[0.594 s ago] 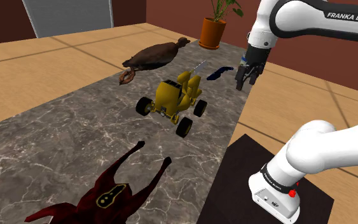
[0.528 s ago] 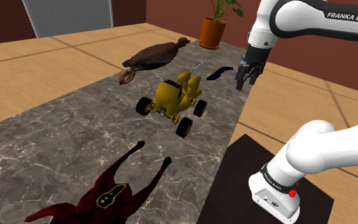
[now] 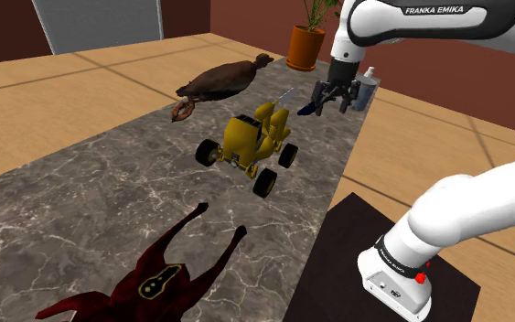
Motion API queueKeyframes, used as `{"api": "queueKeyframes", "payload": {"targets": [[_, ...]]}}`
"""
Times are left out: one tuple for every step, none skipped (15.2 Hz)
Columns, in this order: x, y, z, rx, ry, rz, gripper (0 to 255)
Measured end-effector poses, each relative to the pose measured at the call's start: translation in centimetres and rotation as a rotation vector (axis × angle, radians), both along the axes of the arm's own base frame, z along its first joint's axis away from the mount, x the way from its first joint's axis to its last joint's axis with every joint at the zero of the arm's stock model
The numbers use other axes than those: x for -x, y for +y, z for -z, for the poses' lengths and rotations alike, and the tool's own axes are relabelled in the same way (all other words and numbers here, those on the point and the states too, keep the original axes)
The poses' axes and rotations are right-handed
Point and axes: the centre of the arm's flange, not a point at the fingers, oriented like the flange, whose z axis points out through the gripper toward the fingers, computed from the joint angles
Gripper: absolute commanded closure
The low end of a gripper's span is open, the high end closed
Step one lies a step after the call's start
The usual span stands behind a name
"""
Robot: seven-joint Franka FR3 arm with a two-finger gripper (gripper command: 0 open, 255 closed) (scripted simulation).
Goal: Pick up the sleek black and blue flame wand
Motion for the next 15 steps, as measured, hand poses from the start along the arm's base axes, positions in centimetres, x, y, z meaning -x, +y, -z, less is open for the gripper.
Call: {"api": "queueKeyframes", "payload": {"targets": [[-1.1,-0.7,0.1,0.002,-0.001,0.043,0],[-1.9,-1.4,0.5,0.004,-0.002,0.085,0],[-3.0,-1.9,0.5,0.006,-0.004,0.128,0],[-3.9,-2.5,0.7,0.008,-0.005,0.17,0],[-5.1,-3.3,0.9,0.01,-0.007,0.213,0],[-6.4,-4.2,1.0,0.012,-0.008,0.256,0],[-7.4,-5.1,0.9,0.015,-0.009,0.298,0],[-8.8,-5.9,1.3,0.017,-0.011,0.341,0],[-9.6,-6.9,1.7,0.018,-0.011,0.384,0],[-10.2,-7.9,2.0,0.021,-0.013,0.426,0],[-11.1,-9.0,1.8,0.022,-0.014,0.469,0],[-12.1,-10.2,1.8,0.025,-0.016,0.512,0],[-12.8,-11.2,2.0,0.027,-0.017,0.554,0],[-13.7,-12.6,1.9,0.029,-0.018,0.597,0],[-14.4,-13.6,2.2,0.031,-0.019,0.639,0]]}}
